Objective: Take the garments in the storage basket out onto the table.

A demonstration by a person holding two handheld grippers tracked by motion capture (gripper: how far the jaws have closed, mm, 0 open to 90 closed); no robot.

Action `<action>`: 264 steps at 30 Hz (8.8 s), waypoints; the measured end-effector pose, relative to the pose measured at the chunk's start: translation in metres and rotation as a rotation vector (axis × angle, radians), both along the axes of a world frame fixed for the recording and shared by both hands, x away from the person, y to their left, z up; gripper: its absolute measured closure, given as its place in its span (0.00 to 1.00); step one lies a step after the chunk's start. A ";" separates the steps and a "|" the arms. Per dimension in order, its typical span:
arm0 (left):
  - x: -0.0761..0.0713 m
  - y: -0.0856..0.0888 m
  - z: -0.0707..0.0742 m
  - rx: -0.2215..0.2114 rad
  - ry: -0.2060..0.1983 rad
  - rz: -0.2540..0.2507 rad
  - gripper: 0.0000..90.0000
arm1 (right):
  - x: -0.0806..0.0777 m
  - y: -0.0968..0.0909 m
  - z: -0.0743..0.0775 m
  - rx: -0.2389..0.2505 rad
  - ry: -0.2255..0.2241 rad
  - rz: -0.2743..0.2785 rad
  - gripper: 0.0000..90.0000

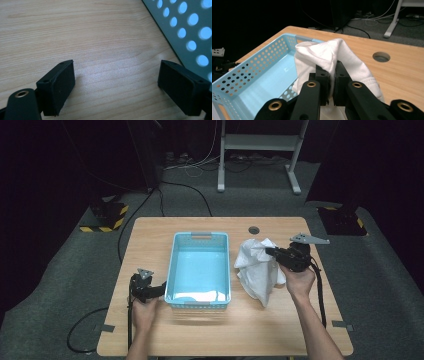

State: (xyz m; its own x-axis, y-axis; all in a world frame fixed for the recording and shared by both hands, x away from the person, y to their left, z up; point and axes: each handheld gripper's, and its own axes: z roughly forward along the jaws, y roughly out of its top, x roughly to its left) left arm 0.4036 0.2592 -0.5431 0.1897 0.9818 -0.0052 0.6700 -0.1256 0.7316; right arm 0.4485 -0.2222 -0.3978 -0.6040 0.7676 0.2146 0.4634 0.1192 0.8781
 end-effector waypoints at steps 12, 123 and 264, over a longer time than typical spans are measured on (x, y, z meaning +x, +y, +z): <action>0.000 0.000 0.000 -0.002 0.000 -0.001 0.16 | 0.006 0.003 -0.027 -0.011 0.069 -0.015 0.94; 0.000 0.000 0.000 0.002 0.000 0.000 0.16 | -0.008 -0.018 -0.029 0.004 -0.061 -0.013 0.19; 0.000 0.000 0.000 0.002 0.000 0.001 0.16 | -0.035 -0.075 -0.098 -0.007 0.071 -0.205 0.25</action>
